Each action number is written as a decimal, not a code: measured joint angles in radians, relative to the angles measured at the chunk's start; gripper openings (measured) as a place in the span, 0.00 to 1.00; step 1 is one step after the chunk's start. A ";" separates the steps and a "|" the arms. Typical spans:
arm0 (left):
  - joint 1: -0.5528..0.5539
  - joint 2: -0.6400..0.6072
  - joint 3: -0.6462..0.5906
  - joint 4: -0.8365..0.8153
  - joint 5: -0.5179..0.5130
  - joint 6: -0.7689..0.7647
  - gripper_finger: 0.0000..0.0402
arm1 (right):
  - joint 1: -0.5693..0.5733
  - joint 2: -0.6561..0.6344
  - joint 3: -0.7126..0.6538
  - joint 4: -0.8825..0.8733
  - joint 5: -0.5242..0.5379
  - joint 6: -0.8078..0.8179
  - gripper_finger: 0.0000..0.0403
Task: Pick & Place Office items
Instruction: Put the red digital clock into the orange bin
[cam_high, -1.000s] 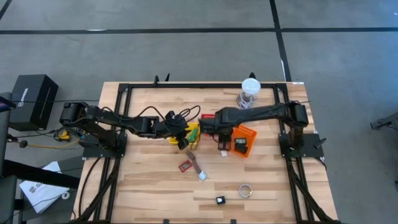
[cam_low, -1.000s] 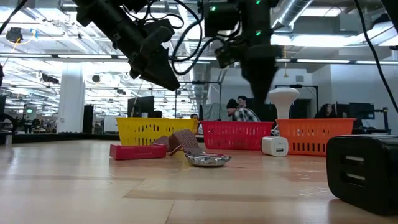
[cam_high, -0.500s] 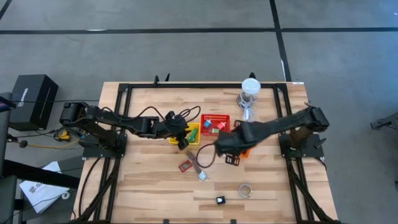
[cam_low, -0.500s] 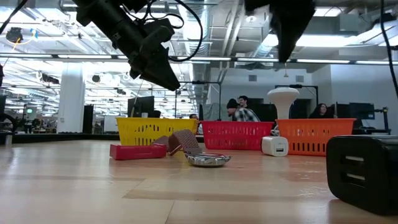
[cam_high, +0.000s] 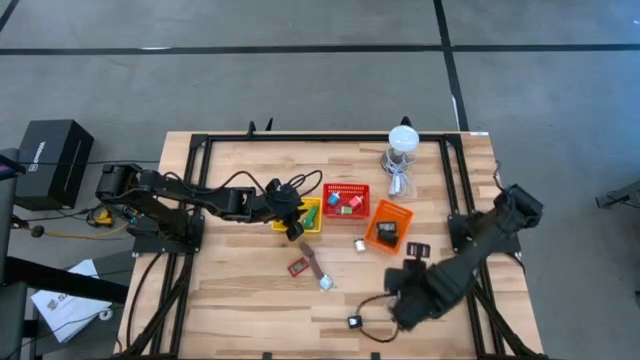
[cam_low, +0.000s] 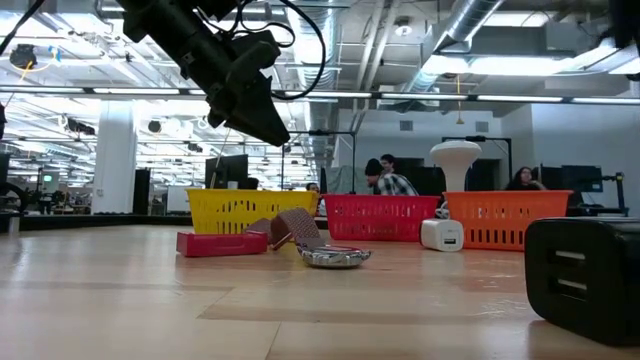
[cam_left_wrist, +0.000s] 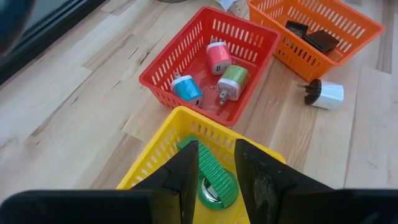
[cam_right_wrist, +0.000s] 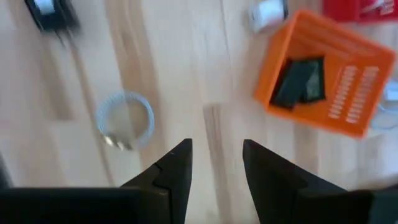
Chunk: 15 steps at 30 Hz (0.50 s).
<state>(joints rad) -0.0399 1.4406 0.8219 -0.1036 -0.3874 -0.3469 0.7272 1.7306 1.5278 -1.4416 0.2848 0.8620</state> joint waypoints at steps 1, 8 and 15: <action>0.000 0.000 0.000 0.000 0.000 0.000 0.25 | 0.024 -0.001 -0.020 -0.007 0.000 0.001 0.33; 0.000 0.000 0.000 0.030 0.071 0.000 0.25 | 0.089 -0.103 -0.223 0.082 -0.006 0.063 0.33; -0.059 0.000 0.000 0.056 0.228 -0.033 0.25 | 0.082 -0.412 -0.550 0.443 0.179 0.060 0.33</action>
<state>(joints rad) -0.0988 1.4406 0.8219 -0.0475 -0.1598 -0.3797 0.8089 1.3187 0.9776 -0.9986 0.4642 0.9216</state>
